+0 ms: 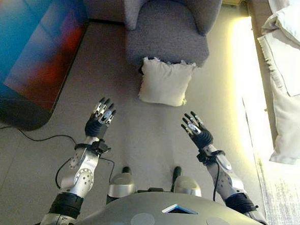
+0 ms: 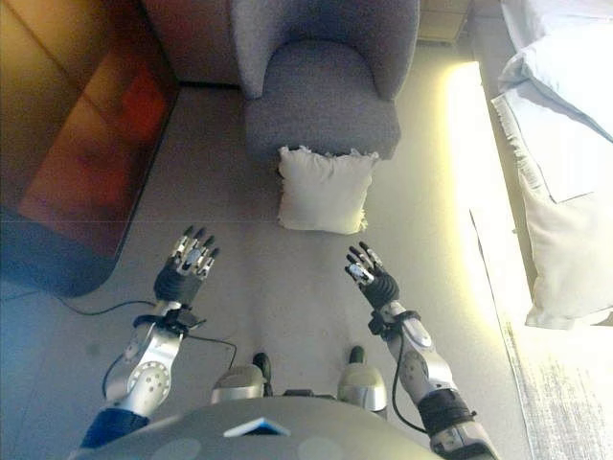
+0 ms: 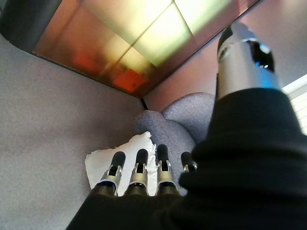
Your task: Pick up the cushion and take it to the sofa
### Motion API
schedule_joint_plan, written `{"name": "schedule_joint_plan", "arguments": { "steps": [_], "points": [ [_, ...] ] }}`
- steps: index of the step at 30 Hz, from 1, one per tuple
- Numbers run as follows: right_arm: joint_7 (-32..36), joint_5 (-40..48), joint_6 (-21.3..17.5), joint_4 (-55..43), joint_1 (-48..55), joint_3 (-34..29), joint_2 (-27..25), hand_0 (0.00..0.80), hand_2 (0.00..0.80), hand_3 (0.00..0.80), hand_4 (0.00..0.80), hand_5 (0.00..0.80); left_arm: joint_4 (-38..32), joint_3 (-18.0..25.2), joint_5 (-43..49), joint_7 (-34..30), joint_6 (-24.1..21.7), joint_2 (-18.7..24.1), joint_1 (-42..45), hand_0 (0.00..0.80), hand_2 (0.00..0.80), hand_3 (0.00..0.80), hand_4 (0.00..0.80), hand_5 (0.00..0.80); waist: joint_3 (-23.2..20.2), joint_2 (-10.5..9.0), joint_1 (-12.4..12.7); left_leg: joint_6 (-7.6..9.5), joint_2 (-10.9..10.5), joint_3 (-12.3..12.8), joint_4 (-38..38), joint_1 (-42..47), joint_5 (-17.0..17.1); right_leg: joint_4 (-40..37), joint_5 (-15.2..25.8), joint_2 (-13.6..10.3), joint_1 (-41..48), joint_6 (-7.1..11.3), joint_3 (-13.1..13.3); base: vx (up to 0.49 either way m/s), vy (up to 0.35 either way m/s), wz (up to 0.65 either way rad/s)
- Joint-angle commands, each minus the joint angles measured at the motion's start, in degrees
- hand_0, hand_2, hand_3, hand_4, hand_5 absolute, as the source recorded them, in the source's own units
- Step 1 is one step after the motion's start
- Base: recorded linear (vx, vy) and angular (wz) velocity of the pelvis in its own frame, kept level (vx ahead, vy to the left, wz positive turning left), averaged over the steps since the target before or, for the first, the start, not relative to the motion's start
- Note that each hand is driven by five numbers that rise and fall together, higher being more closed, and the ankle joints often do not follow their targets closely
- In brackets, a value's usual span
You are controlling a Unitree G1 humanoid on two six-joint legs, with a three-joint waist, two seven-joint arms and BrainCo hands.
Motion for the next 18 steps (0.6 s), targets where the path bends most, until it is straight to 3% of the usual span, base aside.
{"name": "schedule_joint_plan", "arguments": {
  "steps": [1,4,6,9,11,13,16,18],
  "points": [
    [-0.94,0.41,-4.05,-2.59,-2.64,-0.78,2.74,0.000,0.000,0.000,0.000,0.000,-1.81,1.62,0.97,-1.44,-2.27,1.86,-3.47,0.000,0.000,0.000,0.000,0.000,-0.71,0.06,-0.60,5.85,-3.62,-1.69,9.22,-5.46,-4.84,21.19,0.30,-3.86,-6.12,1.03,-1.26,-0.013,0.245,0.16],
    [-3.57,0.33,-5.24,-3.89,-0.88,0.05,2.96,0.000,0.000,0.000,0.000,0.000,0.26,0.50,0.60,-0.81,-1.60,2.15,-5.26,0.000,0.000,0.000,0.000,0.000,1.07,2.80,-2.70,7.27,-3.38,-3.59,10.97,-5.34,-5.63,41.02,6.99,-2.37,-17.07,-0.21,4.52,0.035,0.266,0.37],
    [-3.63,0.98,-5.47,-3.84,0.41,-0.39,2.51,0.000,0.000,0.000,0.000,0.000,0.04,0.57,0.48,-1.78,-0.52,2.40,-5.25,0.000,0.000,0.000,0.000,0.000,1.81,2.58,-3.48,6.89,-3.77,-4.03,12.58,-5.01,-6.85,42.32,8.53,-2.37,-20.10,-0.28,5.81,0.165,0.120,0.62],
    [-3.11,1.59,-5.43,-3.63,1.64,-1.89,2.33,0.000,0.000,0.000,0.000,0.000,-1.05,0.93,0.80,-2.88,0.16,3.01,-4.02,0.000,0.000,0.000,0.000,0.000,2.05,0.84,-4.12,5.99,-5.05,-4.44,12.50,-3.14,-8.45,32.61,8.52,-3.14,-18.22,0.27,4.92,0.301,-0.065,0.37],
    [-3.21,2.67,-5.48,-3.89,1.00,-2.52,2.00,0.000,0.000,0.000,0.000,0.000,-1.71,0.72,0.89,-2.80,0.28,3.40,-4.00,0.000,0.000,0.000,0.000,0.000,2.17,-2.01,-5.15,5.35,-7.20,-4.86,12.34,-1.29,-10.76,18.24,9.08,-3.66,-17.74,1.41,4.22,0.438,-0.194,0.29],
    [-3.55,3.74,-5.28,-3.93,-0.32,-2.49,1.56,0.000,0.000,0.000,0.000,0.000,-1.69,0.05,0.98,-3.00,-0.50,3.76,-4.41,0.000,0.000,0.000,0.000,0.000,2.52,-3.63,-6.49,5.40,-8.47,-5.77,12.26,0.97,-13.55,6.07,10.18,-3.26,-18.09,2.99,2.94,0.485,-0.145,0.09],
    [-3.58,4.60,-4.05,-3.98,-1.09,-3.06,0.90,0.000,0.000,0.000,0.000,0.000,-2.29,-0.19,0.83,-3.86,-1.00,4.33,-4.02,0.000,0.000,0.000,0.000,0.000,2.67,-4.02,-7.90,5.83,-8.74,-6.33,12.35,4.38,-16.35,-3.54,13.83,-1.38,-20.15,3.90,-0.14,0.516,-0.084,0.21],
    [-3.14,4.59,-3.83,-3.45,-0.30,-3.61,1.05,0.000,0.000,0.000,0.000,0.000,-2.64,-0.13,0.69,-4.58,-0.63,4.37,-3.39,0.000,0.000,0.000,0.000,0.000,2.49,-3.71,-8.53,6.32,-8.47,-7.57,13.01,6.50,-18.59,-4.34,15.81,-0.68,-22.76,3.60,-0.88,0.643,-0.118,0.35]
  ]
}}
